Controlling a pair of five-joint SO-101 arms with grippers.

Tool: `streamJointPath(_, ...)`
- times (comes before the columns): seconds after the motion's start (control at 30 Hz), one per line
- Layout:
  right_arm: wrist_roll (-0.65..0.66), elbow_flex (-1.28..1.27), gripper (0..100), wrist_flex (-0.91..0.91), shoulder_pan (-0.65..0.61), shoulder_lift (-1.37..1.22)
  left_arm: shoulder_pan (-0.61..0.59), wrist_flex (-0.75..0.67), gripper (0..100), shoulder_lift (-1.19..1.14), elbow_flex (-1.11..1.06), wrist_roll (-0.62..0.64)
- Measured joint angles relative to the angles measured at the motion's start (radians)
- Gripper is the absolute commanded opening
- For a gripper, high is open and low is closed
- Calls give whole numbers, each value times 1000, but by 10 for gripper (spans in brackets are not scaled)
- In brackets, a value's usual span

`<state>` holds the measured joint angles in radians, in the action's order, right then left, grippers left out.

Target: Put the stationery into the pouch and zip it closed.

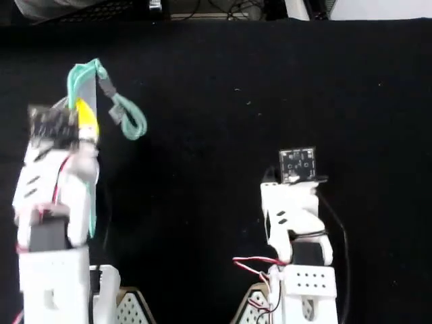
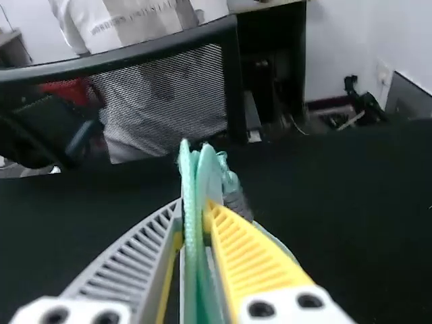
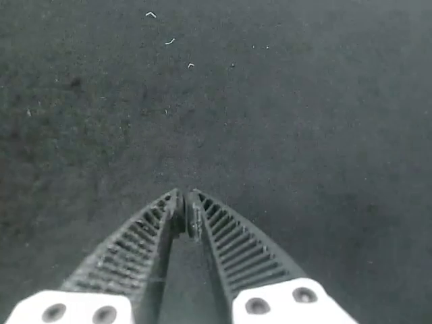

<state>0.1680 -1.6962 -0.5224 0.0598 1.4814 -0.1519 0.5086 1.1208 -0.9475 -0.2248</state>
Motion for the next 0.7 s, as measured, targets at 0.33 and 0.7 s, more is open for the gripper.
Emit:
streamJointPath(0.33, 51, 0, 15, -41, 0, 31, 310, -57, 71, -545, 204, -8)
streamJointPath(0.7, 51, 0, 15, -41, 0, 31, 443, -2, 163, -638, 318, 121)
